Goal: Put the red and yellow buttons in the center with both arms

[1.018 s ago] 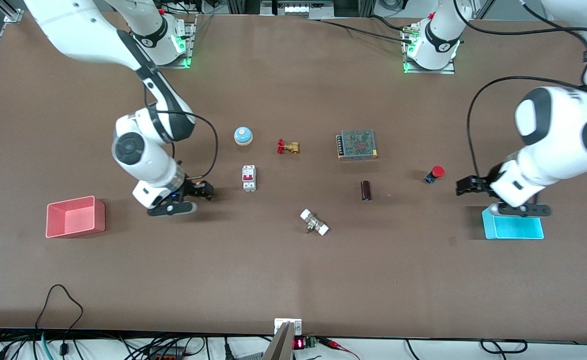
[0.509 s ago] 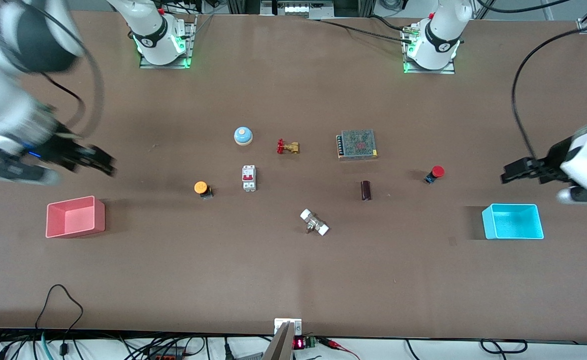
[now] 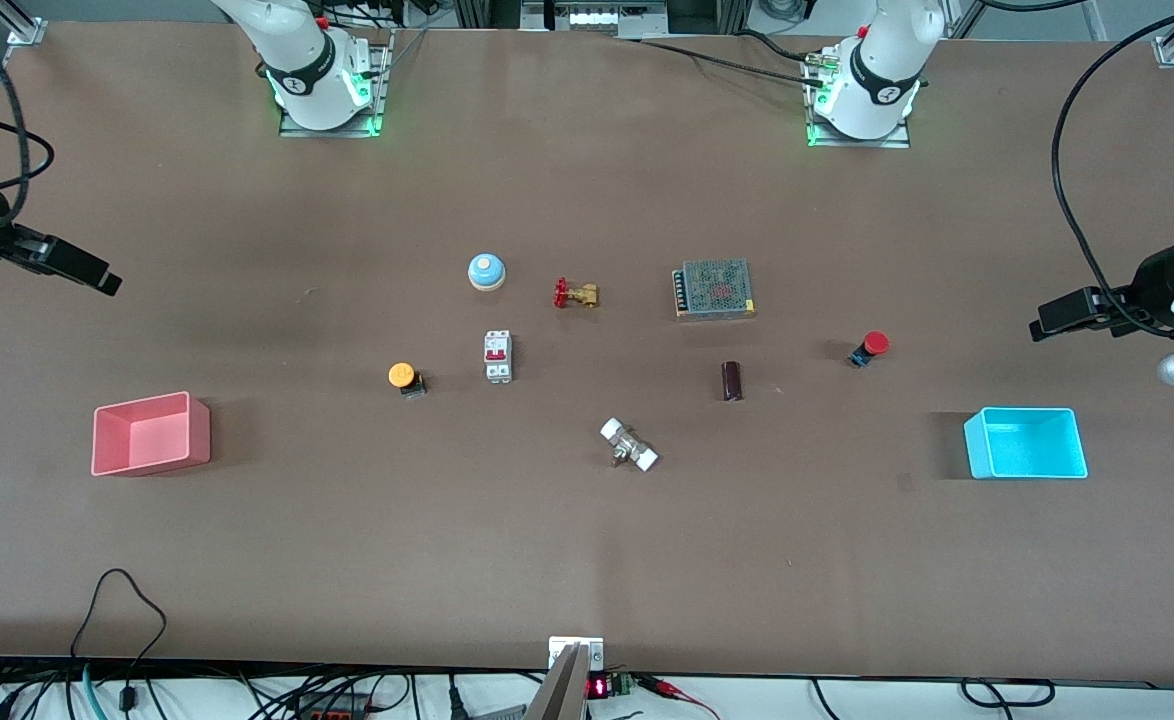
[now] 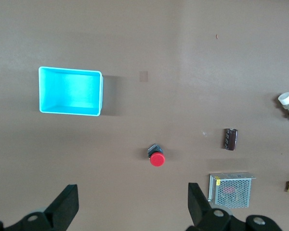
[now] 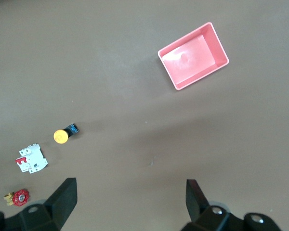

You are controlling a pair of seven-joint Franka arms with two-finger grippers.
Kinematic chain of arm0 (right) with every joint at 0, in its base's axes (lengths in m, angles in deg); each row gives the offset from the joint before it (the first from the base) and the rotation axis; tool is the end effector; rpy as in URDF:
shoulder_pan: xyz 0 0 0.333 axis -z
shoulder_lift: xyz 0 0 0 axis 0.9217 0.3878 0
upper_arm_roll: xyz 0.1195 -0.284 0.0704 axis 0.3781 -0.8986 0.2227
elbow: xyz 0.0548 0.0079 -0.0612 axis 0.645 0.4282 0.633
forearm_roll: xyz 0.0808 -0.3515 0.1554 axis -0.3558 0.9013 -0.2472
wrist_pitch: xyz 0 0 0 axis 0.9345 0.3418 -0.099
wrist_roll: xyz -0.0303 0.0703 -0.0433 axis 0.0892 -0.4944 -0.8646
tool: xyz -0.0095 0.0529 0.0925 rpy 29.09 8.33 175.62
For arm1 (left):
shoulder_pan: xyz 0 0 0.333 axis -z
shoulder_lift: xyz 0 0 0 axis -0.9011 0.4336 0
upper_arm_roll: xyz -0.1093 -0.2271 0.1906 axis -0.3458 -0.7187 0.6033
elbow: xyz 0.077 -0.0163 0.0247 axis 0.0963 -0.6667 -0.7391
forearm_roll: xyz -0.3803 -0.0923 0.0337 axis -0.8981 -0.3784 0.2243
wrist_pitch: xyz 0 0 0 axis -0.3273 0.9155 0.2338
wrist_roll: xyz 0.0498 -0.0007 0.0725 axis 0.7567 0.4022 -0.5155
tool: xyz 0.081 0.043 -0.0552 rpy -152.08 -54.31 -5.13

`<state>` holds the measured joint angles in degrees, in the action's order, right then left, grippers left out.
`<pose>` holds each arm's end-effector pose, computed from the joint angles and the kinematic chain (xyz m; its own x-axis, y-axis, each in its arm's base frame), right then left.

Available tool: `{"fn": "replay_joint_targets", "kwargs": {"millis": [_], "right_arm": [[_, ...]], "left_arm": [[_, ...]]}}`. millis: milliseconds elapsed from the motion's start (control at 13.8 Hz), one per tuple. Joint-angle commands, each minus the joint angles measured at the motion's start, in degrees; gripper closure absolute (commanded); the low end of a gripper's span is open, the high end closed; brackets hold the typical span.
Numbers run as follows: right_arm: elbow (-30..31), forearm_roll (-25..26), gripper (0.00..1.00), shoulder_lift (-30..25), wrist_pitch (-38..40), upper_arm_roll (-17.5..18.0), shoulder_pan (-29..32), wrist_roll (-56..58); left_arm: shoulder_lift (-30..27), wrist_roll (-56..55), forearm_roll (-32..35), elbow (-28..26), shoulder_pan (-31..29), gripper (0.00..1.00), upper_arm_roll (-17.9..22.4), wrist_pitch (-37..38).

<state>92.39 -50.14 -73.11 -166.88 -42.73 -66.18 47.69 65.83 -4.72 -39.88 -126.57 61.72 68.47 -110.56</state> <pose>0.5767 -0.0256 0.5842 0.9521 -0.3009 -0.0540 -0.3034 -0.9517 -0.0463 0.6220 0.0253 0.5568 0.9938 0.0911 -0.0636 0.0956 -0.9928 0.0727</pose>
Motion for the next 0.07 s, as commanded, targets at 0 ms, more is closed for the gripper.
{"fn": "replay_joint_targets", "kwargs": {"millis": [0], "right_arm": [[-0.66, -0.38, 0.0, -1.03, 2.34, 0.12, -1.96, 0.37]], "left_arm": [[-0.72, -0.4, 1.89, 0.0, -0.05, 0.0, -0.46, 0.92]]}}
